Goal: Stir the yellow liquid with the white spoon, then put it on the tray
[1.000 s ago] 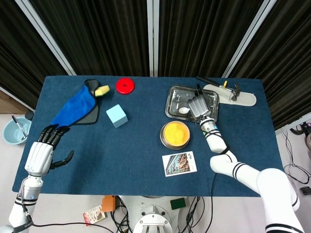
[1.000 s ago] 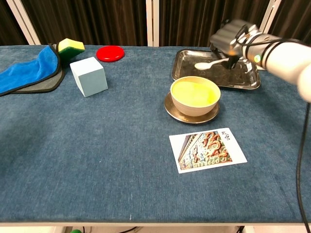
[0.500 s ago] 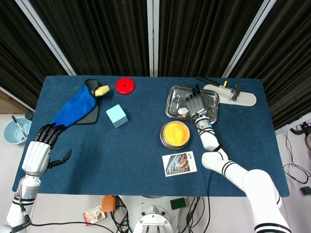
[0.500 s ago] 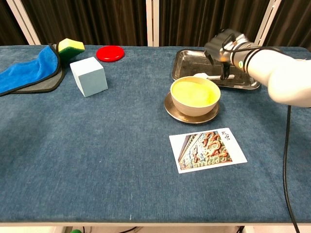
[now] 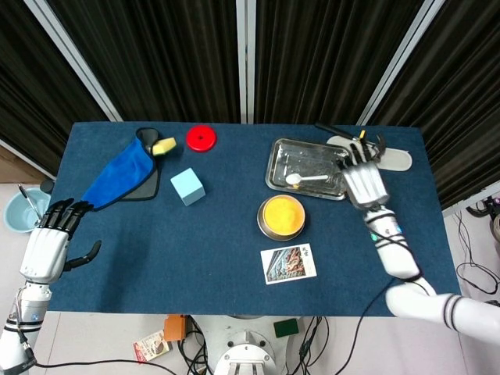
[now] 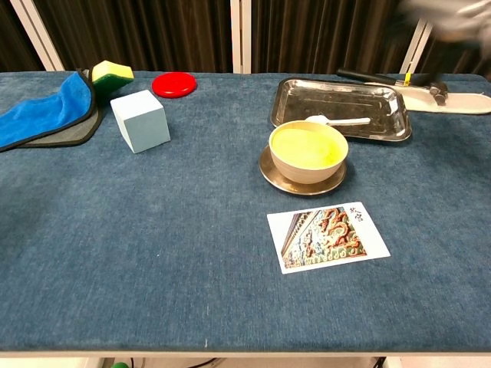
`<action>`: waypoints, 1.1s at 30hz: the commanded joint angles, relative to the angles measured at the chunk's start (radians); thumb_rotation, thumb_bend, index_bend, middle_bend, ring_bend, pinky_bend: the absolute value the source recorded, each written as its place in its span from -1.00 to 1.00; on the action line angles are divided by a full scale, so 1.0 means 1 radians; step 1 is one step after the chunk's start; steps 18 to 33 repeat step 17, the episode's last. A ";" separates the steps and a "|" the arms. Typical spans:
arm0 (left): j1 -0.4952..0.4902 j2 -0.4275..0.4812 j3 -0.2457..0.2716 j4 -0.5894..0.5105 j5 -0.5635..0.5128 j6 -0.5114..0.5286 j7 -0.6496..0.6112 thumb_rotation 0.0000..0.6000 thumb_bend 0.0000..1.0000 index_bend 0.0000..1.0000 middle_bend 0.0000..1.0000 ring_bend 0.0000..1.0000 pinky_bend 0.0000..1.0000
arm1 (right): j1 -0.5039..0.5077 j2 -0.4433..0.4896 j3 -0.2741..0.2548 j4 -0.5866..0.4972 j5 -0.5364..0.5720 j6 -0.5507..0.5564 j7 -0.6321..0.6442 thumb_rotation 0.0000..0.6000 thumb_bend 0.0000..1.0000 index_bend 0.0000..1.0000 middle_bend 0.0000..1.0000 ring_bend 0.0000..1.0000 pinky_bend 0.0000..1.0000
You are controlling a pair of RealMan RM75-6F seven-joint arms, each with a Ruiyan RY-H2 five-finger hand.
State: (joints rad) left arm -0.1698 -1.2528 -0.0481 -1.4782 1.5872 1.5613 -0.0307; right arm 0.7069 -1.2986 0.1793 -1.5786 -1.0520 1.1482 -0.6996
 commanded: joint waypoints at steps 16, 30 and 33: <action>0.054 0.000 0.031 -0.033 0.007 0.031 0.018 0.41 -0.41 -0.62 -0.66 -0.80 -0.75 | -0.598 0.192 -0.284 -0.011 -0.408 0.475 0.663 1.00 -0.59 -0.91 -0.81 -1.00 -1.00; 0.054 -0.001 0.030 -0.034 0.008 0.029 0.020 0.40 -0.41 -0.62 -0.66 -0.80 -0.75 | -0.605 0.184 -0.282 0.003 -0.419 0.481 0.669 1.00 -0.59 -0.91 -0.81 -1.00 -1.00; 0.054 -0.001 0.030 -0.034 0.008 0.029 0.020 0.40 -0.41 -0.62 -0.66 -0.80 -0.75 | -0.605 0.184 -0.282 0.003 -0.419 0.481 0.669 1.00 -0.59 -0.91 -0.81 -1.00 -1.00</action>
